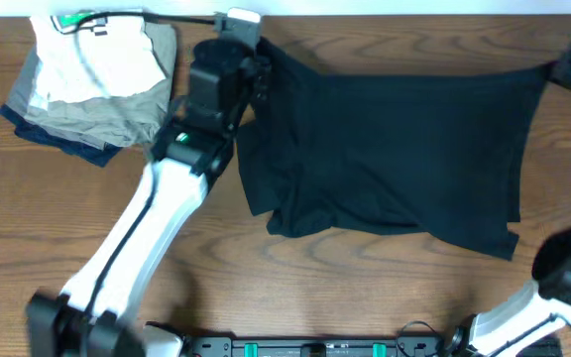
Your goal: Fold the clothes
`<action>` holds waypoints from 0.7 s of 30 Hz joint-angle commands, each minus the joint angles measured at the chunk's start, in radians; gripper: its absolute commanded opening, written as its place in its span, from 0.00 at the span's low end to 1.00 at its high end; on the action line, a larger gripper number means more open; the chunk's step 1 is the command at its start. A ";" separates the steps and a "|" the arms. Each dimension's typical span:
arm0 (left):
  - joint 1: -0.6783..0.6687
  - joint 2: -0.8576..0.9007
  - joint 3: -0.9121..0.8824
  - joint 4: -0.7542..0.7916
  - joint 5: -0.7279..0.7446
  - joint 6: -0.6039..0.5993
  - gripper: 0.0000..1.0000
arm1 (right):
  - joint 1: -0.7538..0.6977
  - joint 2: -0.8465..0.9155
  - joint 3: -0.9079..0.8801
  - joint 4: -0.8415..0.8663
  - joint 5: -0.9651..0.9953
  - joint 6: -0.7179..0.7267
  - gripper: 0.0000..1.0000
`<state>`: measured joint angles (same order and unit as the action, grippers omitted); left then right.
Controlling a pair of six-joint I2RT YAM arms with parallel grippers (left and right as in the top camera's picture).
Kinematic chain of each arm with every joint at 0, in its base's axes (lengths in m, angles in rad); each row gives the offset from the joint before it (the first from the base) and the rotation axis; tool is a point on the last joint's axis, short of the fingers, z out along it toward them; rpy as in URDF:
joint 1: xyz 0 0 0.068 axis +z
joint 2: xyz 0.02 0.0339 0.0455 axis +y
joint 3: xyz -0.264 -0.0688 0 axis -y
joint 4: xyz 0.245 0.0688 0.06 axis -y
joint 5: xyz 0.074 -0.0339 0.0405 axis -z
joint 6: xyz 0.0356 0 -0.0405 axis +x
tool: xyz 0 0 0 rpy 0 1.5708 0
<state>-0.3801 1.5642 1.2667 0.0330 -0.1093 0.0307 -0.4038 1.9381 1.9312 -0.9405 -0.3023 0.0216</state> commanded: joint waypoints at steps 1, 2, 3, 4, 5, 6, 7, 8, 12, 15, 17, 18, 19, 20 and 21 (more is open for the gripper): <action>0.013 0.096 0.023 0.100 -0.015 0.014 0.06 | 0.035 0.094 0.004 0.097 -0.001 0.031 0.01; 0.013 0.135 0.023 0.146 -0.015 0.014 0.06 | 0.043 0.126 0.004 0.141 -0.001 0.038 0.01; 0.015 0.167 0.023 0.186 -0.015 0.014 0.06 | 0.049 0.153 0.004 0.178 0.000 0.047 0.01; 0.015 0.204 0.023 0.230 -0.015 0.014 0.06 | 0.056 0.188 0.004 0.231 -0.001 0.054 0.01; 0.015 0.235 0.023 0.267 -0.015 0.014 0.06 | 0.061 0.213 0.004 0.266 0.000 0.060 0.01; 0.015 0.274 0.023 0.311 -0.015 0.014 0.06 | 0.066 0.242 0.004 0.307 0.004 0.070 0.01; 0.015 0.301 0.023 0.344 -0.015 0.014 0.06 | 0.072 0.272 0.004 0.349 0.004 0.076 0.01; 0.015 0.332 0.023 0.382 -0.016 0.014 0.06 | 0.077 0.295 0.004 0.379 0.006 0.080 0.01; 0.025 0.430 0.023 0.531 -0.016 0.013 0.06 | 0.092 0.387 0.004 0.500 0.018 0.104 0.01; 0.039 0.492 0.023 0.635 -0.015 0.013 0.06 | 0.102 0.447 0.004 0.577 0.018 0.124 0.01; 0.048 0.525 0.026 0.671 -0.015 0.013 0.06 | 0.108 0.478 0.004 0.620 0.018 0.124 0.01; 0.052 0.537 0.031 0.671 -0.015 0.013 0.06 | 0.110 0.489 0.004 0.637 0.018 0.124 0.01; 0.056 0.551 0.038 0.671 -0.015 0.011 0.08 | 0.113 0.502 0.004 0.658 0.018 0.124 0.01; 0.060 0.563 0.045 0.670 -0.015 0.001 0.27 | 0.115 0.510 0.004 0.676 0.018 0.124 0.01; 0.063 0.575 0.053 0.668 -0.015 -0.012 0.49 | 0.117 0.515 0.004 0.688 0.018 0.124 0.01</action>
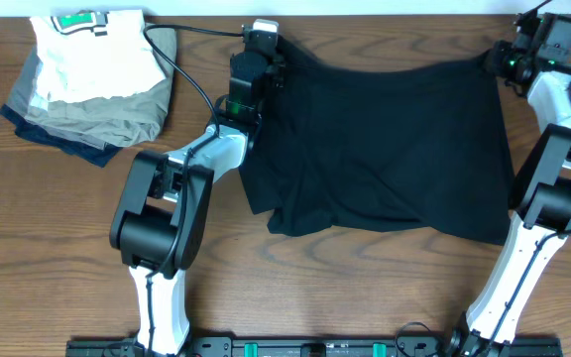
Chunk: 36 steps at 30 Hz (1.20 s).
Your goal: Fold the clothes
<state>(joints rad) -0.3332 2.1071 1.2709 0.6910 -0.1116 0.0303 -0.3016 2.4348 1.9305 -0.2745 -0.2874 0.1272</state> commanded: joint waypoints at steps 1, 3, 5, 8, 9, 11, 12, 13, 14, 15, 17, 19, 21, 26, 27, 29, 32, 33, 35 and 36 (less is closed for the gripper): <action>0.020 0.045 0.061 0.005 -0.013 -0.030 0.71 | 0.015 0.019 0.005 0.029 0.003 0.023 0.01; 0.026 0.057 0.088 -0.023 -0.012 -0.061 0.98 | 0.017 0.019 0.005 0.032 0.002 0.026 0.01; 0.029 0.055 0.130 -0.098 -0.012 -0.070 0.98 | 0.017 0.016 0.006 0.031 0.002 0.026 0.01; 0.029 0.040 0.218 -0.287 -0.012 -0.069 0.98 | 0.014 0.011 0.007 0.003 -0.014 0.026 0.01; 0.029 0.035 0.247 -0.357 -0.008 -0.069 0.98 | 0.013 0.010 0.007 -0.011 -0.016 0.026 0.01; 0.028 0.026 0.308 -0.499 0.019 -0.065 0.98 | 0.011 0.005 0.007 -0.038 -0.016 0.024 0.01; 0.028 0.023 0.333 -0.558 0.040 -0.054 0.98 | 0.010 0.002 0.007 -0.051 -0.016 0.014 0.01; 0.028 0.020 0.357 -0.618 0.071 -0.036 0.98 | 0.008 -0.003 0.007 -0.062 -0.016 0.008 0.01; 0.028 0.018 0.374 -0.661 0.103 -0.023 0.98 | 0.007 -0.009 0.007 -0.077 -0.016 -0.002 0.03; 0.028 0.017 0.389 -0.706 0.146 -0.008 0.98 | 0.005 -0.018 0.007 -0.095 -0.016 -0.014 0.07; 0.024 0.017 0.405 -0.769 0.219 0.027 0.98 | 0.003 -0.040 0.007 -0.135 -0.016 -0.045 0.22; 0.019 0.017 0.405 -0.807 0.272 0.073 0.98 | 0.003 -0.066 0.007 -0.181 -0.015 -0.080 0.43; 0.009 0.018 0.405 -0.847 0.291 0.116 0.98 | 0.003 -0.097 0.007 -0.230 -0.005 -0.100 0.54; -0.018 0.027 0.405 -0.903 0.291 0.215 0.99 | 0.005 -0.162 0.007 -0.319 0.003 -0.125 0.55; -0.021 0.030 0.405 -0.903 0.291 0.217 1.00 | 0.006 -0.171 0.007 -0.334 0.003 -0.125 0.55; -0.031 0.036 0.405 -0.912 0.291 0.217 0.99 | 0.008 -0.186 0.007 -0.361 0.002 -0.125 0.55; -0.049 0.048 0.404 -0.924 0.291 0.223 0.98 | 0.011 -0.191 0.007 -0.391 -0.001 -0.125 0.55; -0.053 0.055 0.404 -0.924 0.291 0.229 0.96 | 0.012 -0.191 0.007 -0.400 -0.002 -0.125 0.55; -0.061 0.067 0.404 -0.917 0.266 0.231 0.90 | 0.013 -0.191 0.007 -0.418 -0.002 -0.125 0.54; -0.061 0.075 0.404 -0.909 0.240 0.231 0.84 | 0.014 -0.191 0.007 -0.422 -0.002 -0.125 0.52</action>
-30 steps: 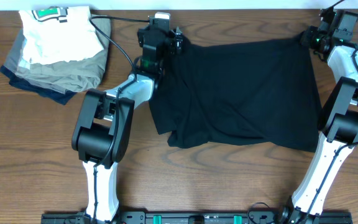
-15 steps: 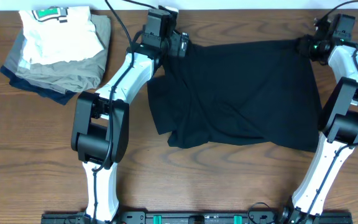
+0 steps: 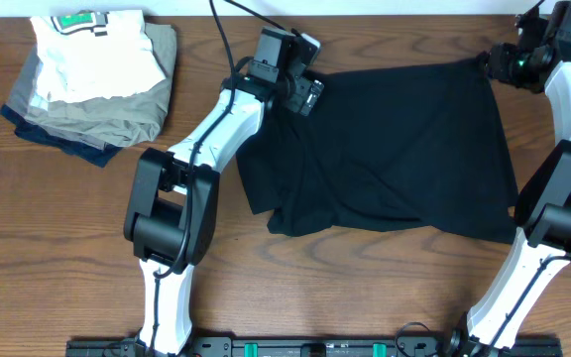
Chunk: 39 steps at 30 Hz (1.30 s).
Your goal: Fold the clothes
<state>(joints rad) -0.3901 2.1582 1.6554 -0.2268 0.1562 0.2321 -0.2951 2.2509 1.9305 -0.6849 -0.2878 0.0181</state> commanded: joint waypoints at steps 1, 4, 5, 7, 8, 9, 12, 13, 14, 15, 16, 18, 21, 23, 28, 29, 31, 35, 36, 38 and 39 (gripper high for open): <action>-0.004 0.030 0.019 0.023 -0.054 0.029 0.83 | 0.008 -0.007 0.007 -0.015 -0.001 -0.016 0.51; -0.001 0.056 0.019 0.057 -0.069 0.029 0.80 | 0.008 -0.007 0.007 -0.016 -0.001 -0.016 0.49; -0.001 0.061 0.019 0.060 -0.070 0.030 0.79 | 0.008 -0.007 0.007 -0.017 -0.001 -0.016 0.50; -0.003 0.079 0.019 0.060 -0.066 0.056 0.78 | 0.008 -0.007 0.007 -0.018 -0.001 -0.016 0.49; -0.005 0.089 0.019 0.057 -0.066 0.073 0.78 | 0.008 -0.007 0.007 -0.018 -0.001 -0.016 0.49; -0.006 0.096 0.019 0.056 -0.066 0.088 0.78 | 0.008 -0.007 0.007 -0.018 -0.001 -0.016 0.49; -0.007 0.116 0.019 0.068 -0.066 0.109 0.79 | 0.008 -0.007 0.007 -0.018 -0.001 -0.016 0.50; -0.007 0.122 0.019 0.078 -0.066 0.109 0.79 | 0.008 -0.007 0.007 -0.018 -0.001 -0.016 0.50; -0.007 0.126 0.019 0.086 -0.066 0.109 0.78 | 0.008 -0.007 0.007 -0.018 -0.001 -0.016 0.50; -0.007 0.131 0.019 0.092 -0.063 0.109 0.78 | 0.008 -0.007 0.007 -0.018 -0.001 -0.016 0.50; -0.008 0.135 0.019 0.100 -0.062 0.108 0.78 | 0.008 -0.007 0.007 -0.018 -0.001 -0.016 0.50; -0.009 0.145 0.019 0.122 -0.062 0.109 0.79 | 0.008 -0.007 0.007 -0.018 -0.001 -0.016 0.49; -0.013 0.161 0.019 0.158 -0.058 0.108 0.76 | 0.008 -0.007 0.007 -0.018 -0.001 -0.015 0.49; -0.016 0.170 0.019 0.181 -0.059 0.108 0.68 | 0.008 -0.007 0.007 -0.018 -0.001 -0.016 0.49; -0.024 0.175 0.019 0.232 -0.056 0.108 0.27 | 0.007 -0.007 0.007 -0.018 -0.001 -0.016 0.47; -0.027 0.175 0.019 0.233 -0.055 0.108 0.22 | 0.008 -0.007 0.007 -0.018 -0.001 -0.016 0.47; -0.031 0.175 0.019 0.232 -0.053 0.108 0.12 | 0.007 -0.007 0.007 -0.018 0.000 -0.016 0.46; -0.035 0.176 0.018 0.241 -0.052 0.108 0.06 | 0.007 -0.007 0.006 -0.019 0.000 -0.016 0.45; -0.035 0.176 0.018 0.260 -0.052 0.108 0.06 | 0.008 -0.007 0.006 -0.019 -0.001 -0.016 0.45; -0.032 0.176 0.018 0.323 -0.052 0.108 0.06 | 0.008 -0.007 0.006 -0.019 -0.001 -0.016 0.43; -0.031 0.176 0.018 0.370 -0.052 0.108 0.06 | 0.008 -0.007 0.006 -0.019 -0.001 -0.016 0.43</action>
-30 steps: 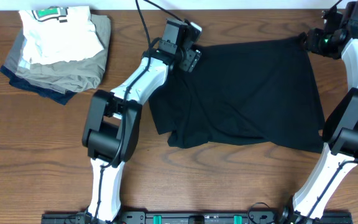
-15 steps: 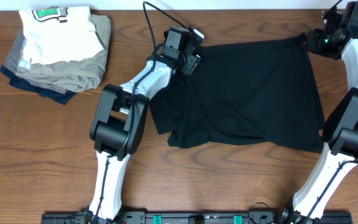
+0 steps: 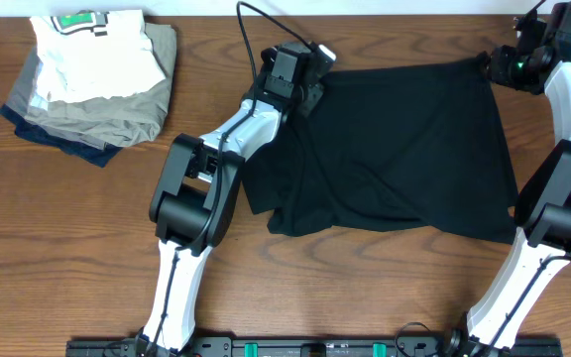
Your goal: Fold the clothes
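A black garment (image 3: 404,149) lies spread across the middle and right of the table, rumpled along its left side. My left gripper (image 3: 312,83) sits at the garment's top left corner and looks shut on the cloth there. My right gripper (image 3: 492,63) is at the top right corner, also apparently shut on the cloth. The top edge runs taut between the two. The fingertips themselves are hidden by the wrists from above.
A pile of folded clothes (image 3: 87,84), white on grey on dark blue, rests at the back left of the wooden table (image 3: 67,248). A black cable (image 3: 251,40) loops behind the left wrist near the back edge.
My left gripper has shifted a little to the right along the garment's top edge, and the corner it holds went with it. The right gripper and the pile have not moved.
At first the garment reached further right, with my left gripper by its top left corner. Then both grippers stood at the top corners and the right edge sat further in. Since then the left gripper has moved right twice, narrowing the top edge.
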`<action>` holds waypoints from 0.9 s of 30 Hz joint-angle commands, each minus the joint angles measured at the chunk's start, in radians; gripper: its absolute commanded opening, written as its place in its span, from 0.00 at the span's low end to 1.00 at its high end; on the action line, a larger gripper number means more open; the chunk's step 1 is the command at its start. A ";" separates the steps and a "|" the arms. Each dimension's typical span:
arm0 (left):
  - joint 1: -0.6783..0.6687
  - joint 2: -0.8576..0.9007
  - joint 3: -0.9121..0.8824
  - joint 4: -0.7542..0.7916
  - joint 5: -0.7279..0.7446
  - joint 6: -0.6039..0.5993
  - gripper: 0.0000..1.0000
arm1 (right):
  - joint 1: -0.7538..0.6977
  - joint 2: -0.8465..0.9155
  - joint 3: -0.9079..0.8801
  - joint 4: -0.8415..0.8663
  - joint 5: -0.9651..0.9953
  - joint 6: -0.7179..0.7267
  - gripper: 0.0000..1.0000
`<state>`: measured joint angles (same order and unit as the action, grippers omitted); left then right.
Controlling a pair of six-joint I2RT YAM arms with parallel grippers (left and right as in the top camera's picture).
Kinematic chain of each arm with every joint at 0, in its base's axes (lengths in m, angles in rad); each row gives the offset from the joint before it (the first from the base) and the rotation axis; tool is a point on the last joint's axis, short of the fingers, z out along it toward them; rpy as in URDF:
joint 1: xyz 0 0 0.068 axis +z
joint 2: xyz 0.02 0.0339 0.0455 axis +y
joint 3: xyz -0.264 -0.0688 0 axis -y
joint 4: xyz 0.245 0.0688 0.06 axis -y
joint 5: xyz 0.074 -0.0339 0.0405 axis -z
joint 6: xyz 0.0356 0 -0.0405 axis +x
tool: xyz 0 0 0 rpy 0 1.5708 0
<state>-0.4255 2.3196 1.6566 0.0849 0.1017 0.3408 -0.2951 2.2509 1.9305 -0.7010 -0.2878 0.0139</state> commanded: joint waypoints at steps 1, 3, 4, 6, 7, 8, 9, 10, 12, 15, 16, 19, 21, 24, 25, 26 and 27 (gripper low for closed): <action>0.005 0.014 0.017 0.105 0.002 -0.001 0.06 | 0.008 -0.007 0.006 -0.004 -0.001 -0.011 0.43; 0.005 0.014 0.017 0.227 0.002 -0.001 0.06 | 0.008 -0.007 0.006 -0.008 -0.001 -0.011 0.43; 0.005 0.015 0.017 0.297 0.002 -0.001 0.06 | 0.008 -0.007 0.006 -0.011 -0.001 -0.011 0.42; 0.005 0.020 0.017 0.425 0.002 -0.001 0.06 | 0.008 -0.007 0.006 -0.018 -0.001 -0.011 0.42; 0.005 0.023 0.017 0.476 0.002 -0.001 0.08 | 0.008 -0.007 0.006 -0.022 -0.002 -0.011 0.42; 0.005 0.027 0.017 0.520 0.002 -0.002 0.49 | 0.008 -0.007 0.006 -0.026 -0.002 -0.011 0.42; 0.005 0.028 0.017 0.542 0.002 -0.002 0.88 | 0.008 -0.007 0.006 -0.030 -0.001 -0.011 0.42; 0.005 0.029 0.017 0.548 0.002 -0.002 0.98 | 0.008 -0.007 0.006 -0.034 -0.001 -0.011 0.42; 0.005 0.029 0.017 0.530 -0.008 -0.028 0.98 | 0.008 -0.007 0.006 -0.044 -0.001 -0.012 0.41; 0.005 0.019 0.017 0.448 -0.069 -0.109 0.98 | 0.008 -0.007 0.006 -0.058 -0.001 -0.012 0.40; 0.006 0.006 0.017 0.386 -0.073 -0.128 0.98 | 0.007 -0.007 0.006 -0.064 -0.001 -0.012 0.39; 0.006 -0.058 0.017 0.183 -0.073 -0.141 0.98 | 0.006 -0.008 0.006 -0.084 -0.002 -0.011 0.36; 0.008 -0.125 0.017 0.021 -0.074 -0.141 0.98 | 0.006 -0.016 0.007 -0.109 -0.010 -0.012 0.36; 0.012 -0.250 0.017 -0.238 -0.073 -0.141 0.98 | 0.006 -0.044 0.007 -0.168 -0.040 -0.012 0.38; 0.014 -0.291 0.017 -0.318 -0.073 -0.141 0.98 | 0.006 -0.057 0.007 -0.191 -0.051 -0.012 0.39; 0.016 -0.335 0.017 -0.395 -0.073 -0.141 0.98 | 0.006 -0.076 0.007 -0.221 -0.061 -0.012 0.40; 0.017 -0.381 0.017 -0.478 -0.073 -0.141 0.98 | 0.006 -0.093 0.007 -0.249 -0.064 -0.011 0.41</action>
<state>-0.4194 2.1361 1.6535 -0.2989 0.0441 0.2131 -0.2951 2.2421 1.9305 -0.9192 -0.3122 0.0109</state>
